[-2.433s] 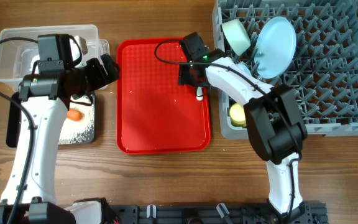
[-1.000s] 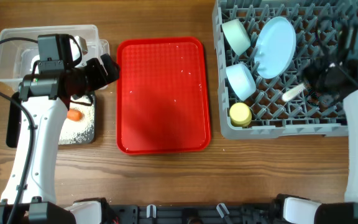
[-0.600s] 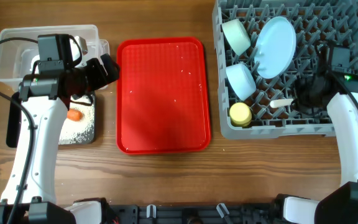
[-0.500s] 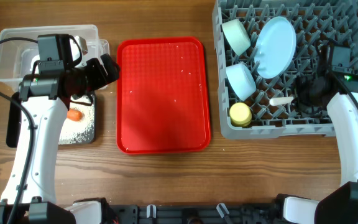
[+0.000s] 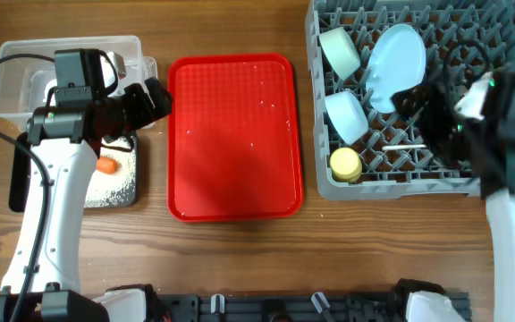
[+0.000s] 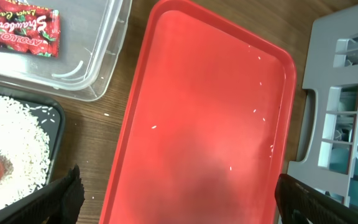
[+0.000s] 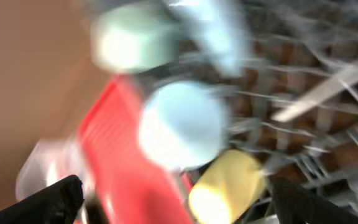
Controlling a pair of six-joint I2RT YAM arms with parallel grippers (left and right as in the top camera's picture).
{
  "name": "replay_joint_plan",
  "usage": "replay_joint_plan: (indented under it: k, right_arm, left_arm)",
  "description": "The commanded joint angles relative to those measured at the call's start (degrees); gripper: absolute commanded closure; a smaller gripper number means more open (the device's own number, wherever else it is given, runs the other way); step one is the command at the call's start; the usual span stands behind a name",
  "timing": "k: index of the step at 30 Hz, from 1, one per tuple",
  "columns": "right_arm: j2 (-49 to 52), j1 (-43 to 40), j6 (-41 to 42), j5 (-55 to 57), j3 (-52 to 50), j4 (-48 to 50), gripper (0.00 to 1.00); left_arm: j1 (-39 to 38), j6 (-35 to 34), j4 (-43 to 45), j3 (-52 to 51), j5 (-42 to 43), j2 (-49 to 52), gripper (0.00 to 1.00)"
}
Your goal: Sort waste into correct bins and load items into the dishwasher rack
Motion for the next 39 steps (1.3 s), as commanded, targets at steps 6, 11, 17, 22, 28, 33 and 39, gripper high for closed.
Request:
replay_joint_plan:
  k: [6,11,17,22,28,33,39]
  right_arm:
    - [-18.51,7.85,-17.81,10.27,1.51,-2.95,0.00]
    - [-15.58,7.85,-17.97,12.74,1.46,-4.52,0.00]
    - [-12.96,7.91,-46.84,-1.79,-1.18,0.57,0.00]
    - [-26.77,9.25,-54.01,-6.80,-21.20,21.35,0.00]
    - [-49.18,12.44,-61.07,-8.13,-52.28,49.57,0.00]
    - [-62.62,13.38,-57.31,-3.41,-62.10,51.98,0.00]
    - [-66.31,13.38,-42.99,5.09,-67.71,57.51,0.00]
  left_arm:
    - [-0.20,1.14,0.02,0.52,0.02,0.39,0.00]
    - [-0.20,1.14,0.02,0.52,0.02,0.39,0.00]
    - [-0.20,1.14,0.02,0.52,0.04,0.39,0.00]
    - [-0.20,1.11,0.02,0.52,0.02,0.39,0.00]
    - [-0.20,1.14,0.02,0.52,0.02,0.39,0.00]
    - [-0.20,1.14,0.00,0.52,0.04,0.39,0.00]
    - [-0.20,1.11,0.02,0.52,0.02,0.39,0.00]
